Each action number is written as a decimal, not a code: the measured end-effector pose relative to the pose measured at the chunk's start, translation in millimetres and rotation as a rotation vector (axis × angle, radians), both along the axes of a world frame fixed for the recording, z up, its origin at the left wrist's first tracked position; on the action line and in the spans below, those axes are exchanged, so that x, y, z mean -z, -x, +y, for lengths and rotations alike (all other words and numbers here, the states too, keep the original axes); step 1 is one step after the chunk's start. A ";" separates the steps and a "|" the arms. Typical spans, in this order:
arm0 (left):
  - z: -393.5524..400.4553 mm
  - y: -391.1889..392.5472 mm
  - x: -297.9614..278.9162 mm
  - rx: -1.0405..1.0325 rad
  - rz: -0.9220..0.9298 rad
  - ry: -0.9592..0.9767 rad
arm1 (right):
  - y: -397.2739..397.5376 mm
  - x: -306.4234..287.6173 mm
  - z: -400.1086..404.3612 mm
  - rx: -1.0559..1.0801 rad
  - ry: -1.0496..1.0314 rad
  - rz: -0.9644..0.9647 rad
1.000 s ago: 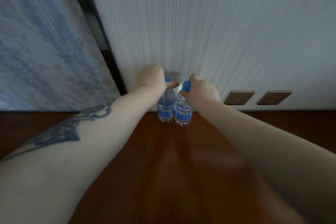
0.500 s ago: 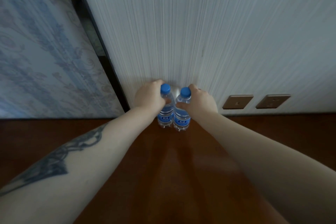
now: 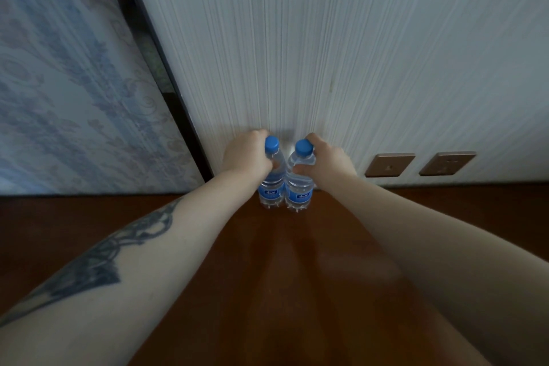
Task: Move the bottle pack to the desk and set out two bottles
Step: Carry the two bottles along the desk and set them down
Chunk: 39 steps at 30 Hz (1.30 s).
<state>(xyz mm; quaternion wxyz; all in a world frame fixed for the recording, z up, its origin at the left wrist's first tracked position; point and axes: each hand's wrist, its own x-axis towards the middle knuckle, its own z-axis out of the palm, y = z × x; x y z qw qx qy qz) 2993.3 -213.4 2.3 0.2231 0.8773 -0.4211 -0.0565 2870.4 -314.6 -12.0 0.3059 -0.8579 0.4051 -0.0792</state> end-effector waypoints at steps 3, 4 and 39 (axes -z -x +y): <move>0.3 -2.8 0.0 0.016 0.000 -0.007 | 1.0 0.8 -2.3 -0.026 -0.006 -0.007; 1.2 -3.2 0.7 0.018 -0.001 -0.003 | 1.6 1.5 -2.4 -0.028 -0.002 -0.003; 5.4 -3.4 20.5 -0.018 0.093 0.061 | 3.0 6.5 -2.4 0.004 0.085 -0.035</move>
